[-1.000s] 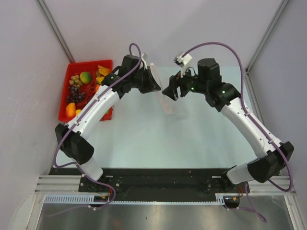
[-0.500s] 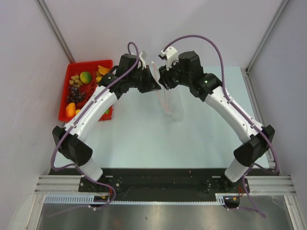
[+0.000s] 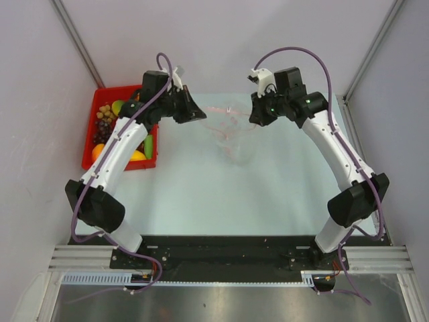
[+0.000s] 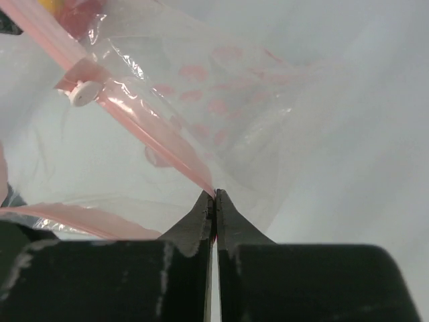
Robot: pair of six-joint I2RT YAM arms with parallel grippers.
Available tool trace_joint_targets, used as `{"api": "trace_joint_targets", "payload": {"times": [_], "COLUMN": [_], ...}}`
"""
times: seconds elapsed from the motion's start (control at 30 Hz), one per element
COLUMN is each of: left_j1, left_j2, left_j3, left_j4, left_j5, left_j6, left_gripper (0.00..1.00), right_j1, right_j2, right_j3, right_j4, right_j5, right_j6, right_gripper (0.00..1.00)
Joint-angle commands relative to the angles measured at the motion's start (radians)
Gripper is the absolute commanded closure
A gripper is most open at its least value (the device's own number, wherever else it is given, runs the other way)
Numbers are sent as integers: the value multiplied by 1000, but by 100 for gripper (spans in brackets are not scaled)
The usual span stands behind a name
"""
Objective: Place the food in the zip-top bag and seal the zipper
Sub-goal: Open the zipper of the food storage bag, then pick up the fake lobster from the bin.
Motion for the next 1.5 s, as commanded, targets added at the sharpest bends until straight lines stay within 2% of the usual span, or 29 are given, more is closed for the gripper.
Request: {"api": "trace_joint_targets", "payload": {"times": [0.0,0.13,0.2,0.27,0.3,0.33,0.47,0.53,0.6,0.63,0.67,0.73,0.9,1.07,1.1,1.17,1.3,1.47], "left_j1": [11,29,35,31,17,11,3,27,90,116,173,234,495,659,675,708,713,706], "left_j2": [-27,-27,11,51,60,66,71,74,60,48,37,-6,-32,17,32,86,176,259], "left_j3": [-30,-72,-70,-50,-43,-33,-38,-27,-26,-38,-46,-64,-87,-70,-58,-14,49,76], "left_j4": [65,90,86,81,70,69,56,11,-9,-11,-5,22,92,112,106,93,58,87], "left_j5": [53,27,58,148,161,190,227,246,320,340,363,382,411,248,165,153,29,-68], "left_j6": [143,200,226,286,306,346,427,456,473,473,472,470,429,507,528,561,656,668], "left_gripper": [100,100,100,99,96,87,72,55,42,18,1,0,0,1,1,4,13,20], "right_j1": [-27,-66,-97,-122,-117,-111,-53,-48,-57,-62,-65,-80,-88,-79,-77,-70,-65,-71], "right_j2": [-97,-109,-109,-118,-119,-119,-93,-83,-73,-68,-54,-45,-11,10,19,24,26,45], "right_j3": [-23,3,17,5,-4,-16,-71,-91,-118,-121,-122,-122,-116,-90,-84,-67,-67,-64], "right_j4": [-120,-188,-222,-205,-188,-167,-32,10,60,71,93,113,174,234,245,280,352,386], "right_j5": [-68,-99,-162,-216,-249,-266,-338,-360,-377,-378,-378,-383,-414,-443,-453,-483,-513,-520], "right_j6": [-53,-75,-64,-17,-6,29,133,175,236,248,271,293,360,417,434,486,575,612], "right_gripper": [100,100,100,100,100,100,100,100,100,100,100,100,100,100,100,100,100,100]}}
